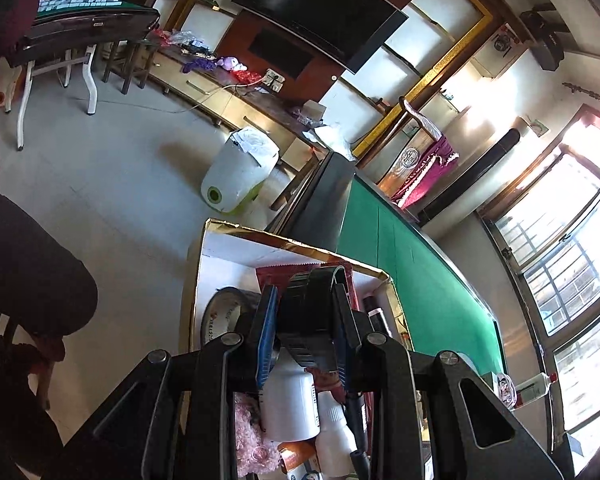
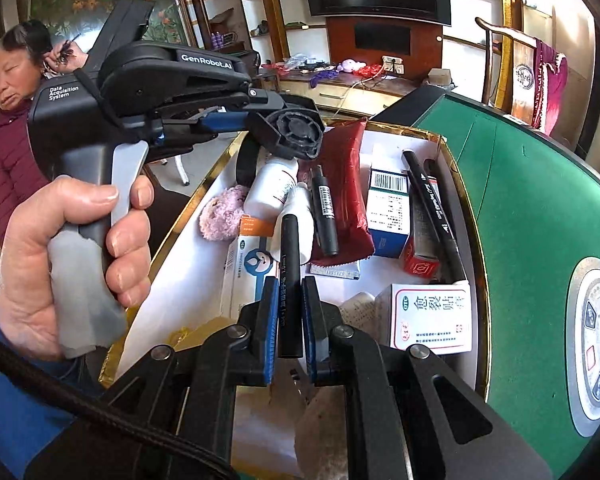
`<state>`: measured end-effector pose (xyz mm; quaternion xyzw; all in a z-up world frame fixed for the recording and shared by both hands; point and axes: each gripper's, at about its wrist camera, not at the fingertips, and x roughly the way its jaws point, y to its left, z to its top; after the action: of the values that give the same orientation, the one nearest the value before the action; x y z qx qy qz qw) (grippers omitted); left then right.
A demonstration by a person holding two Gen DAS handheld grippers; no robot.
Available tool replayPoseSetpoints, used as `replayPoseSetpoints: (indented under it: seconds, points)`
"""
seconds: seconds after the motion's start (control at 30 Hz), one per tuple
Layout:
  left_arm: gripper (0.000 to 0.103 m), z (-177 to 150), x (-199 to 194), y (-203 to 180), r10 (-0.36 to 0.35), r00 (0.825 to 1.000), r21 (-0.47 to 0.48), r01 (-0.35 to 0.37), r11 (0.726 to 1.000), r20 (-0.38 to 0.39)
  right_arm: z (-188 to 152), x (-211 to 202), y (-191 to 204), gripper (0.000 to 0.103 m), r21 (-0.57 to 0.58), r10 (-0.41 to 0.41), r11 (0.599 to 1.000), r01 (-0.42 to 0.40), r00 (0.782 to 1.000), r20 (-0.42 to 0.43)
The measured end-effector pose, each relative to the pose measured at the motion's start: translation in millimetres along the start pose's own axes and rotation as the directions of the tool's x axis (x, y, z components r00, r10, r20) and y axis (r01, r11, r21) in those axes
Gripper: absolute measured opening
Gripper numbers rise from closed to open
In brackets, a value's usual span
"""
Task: Organize objects
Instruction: 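Lower both held items into the tray and open the right gripper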
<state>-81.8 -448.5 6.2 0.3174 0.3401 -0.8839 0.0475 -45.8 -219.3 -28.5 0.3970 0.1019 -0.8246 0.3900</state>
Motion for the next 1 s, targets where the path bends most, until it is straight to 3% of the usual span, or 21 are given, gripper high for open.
replayPoseSetpoints:
  seconds: [0.33,1.0]
  points:
    - [0.022,-5.5,-1.4,-13.3,0.035,0.999,0.065,-0.034,0.997,-0.001,3.0,4.2,4.2,0.009,-0.010,-0.022,1.000,0.022,1.000,-0.020]
    - [0.023,-8.1,-7.4,-21.6,0.034,0.999,0.104,-0.034,0.994,0.005,1.3,-1.2,6.5,0.010,-0.002,-0.016,1.000,0.016,0.999,-0.029]
